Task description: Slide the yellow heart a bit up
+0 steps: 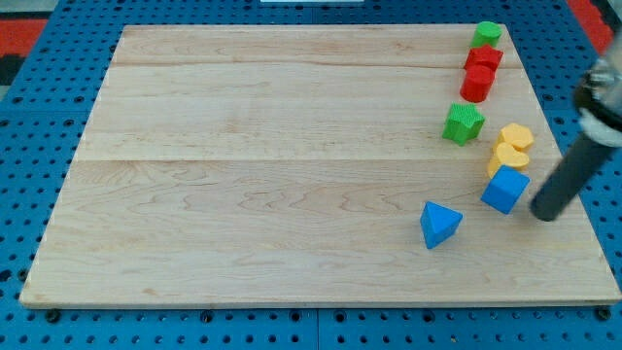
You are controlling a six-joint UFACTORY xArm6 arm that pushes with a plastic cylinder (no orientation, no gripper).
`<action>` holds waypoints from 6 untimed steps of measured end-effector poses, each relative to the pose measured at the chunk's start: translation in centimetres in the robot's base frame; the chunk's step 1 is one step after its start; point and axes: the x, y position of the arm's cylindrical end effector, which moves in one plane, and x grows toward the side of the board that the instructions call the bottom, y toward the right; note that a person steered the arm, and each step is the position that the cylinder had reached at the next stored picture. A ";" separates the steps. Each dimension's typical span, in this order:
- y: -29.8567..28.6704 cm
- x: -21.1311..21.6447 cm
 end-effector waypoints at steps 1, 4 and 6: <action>-3.8 -1.1; -0.8 -3.5; 0.0 -3.7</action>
